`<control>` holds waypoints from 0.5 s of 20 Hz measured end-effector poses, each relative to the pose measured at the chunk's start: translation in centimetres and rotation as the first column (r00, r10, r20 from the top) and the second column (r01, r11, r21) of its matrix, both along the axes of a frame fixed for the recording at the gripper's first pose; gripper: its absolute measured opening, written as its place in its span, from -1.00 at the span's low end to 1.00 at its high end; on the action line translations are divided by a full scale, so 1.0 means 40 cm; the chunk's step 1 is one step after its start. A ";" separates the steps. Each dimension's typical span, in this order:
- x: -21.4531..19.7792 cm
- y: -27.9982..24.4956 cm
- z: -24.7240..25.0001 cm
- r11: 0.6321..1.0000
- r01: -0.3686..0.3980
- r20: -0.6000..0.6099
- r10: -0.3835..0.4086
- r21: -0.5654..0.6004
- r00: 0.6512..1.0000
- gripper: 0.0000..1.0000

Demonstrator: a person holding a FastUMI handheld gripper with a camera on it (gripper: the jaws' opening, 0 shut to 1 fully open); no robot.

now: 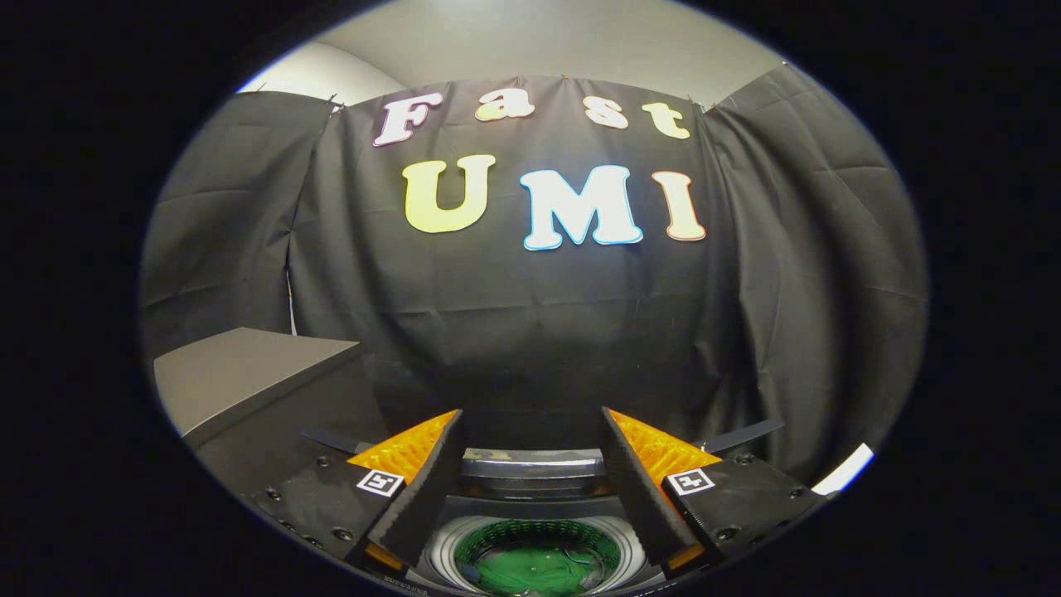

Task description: Put the clothes into the washing machine and then close the washing machine lid.

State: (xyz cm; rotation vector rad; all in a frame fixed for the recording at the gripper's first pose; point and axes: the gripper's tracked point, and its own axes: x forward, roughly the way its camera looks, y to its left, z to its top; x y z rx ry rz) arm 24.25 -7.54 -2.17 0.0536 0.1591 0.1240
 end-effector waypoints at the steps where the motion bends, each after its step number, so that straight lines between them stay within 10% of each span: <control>1: -0.009 0.001 -0.007 1.000 0.001 -0.004 -0.001 -0.002 1.000 0.98; 10: -0.095 -0.017 -0.119 1.000 0.022 -0.117 -0.021 0.011 0.993 0.97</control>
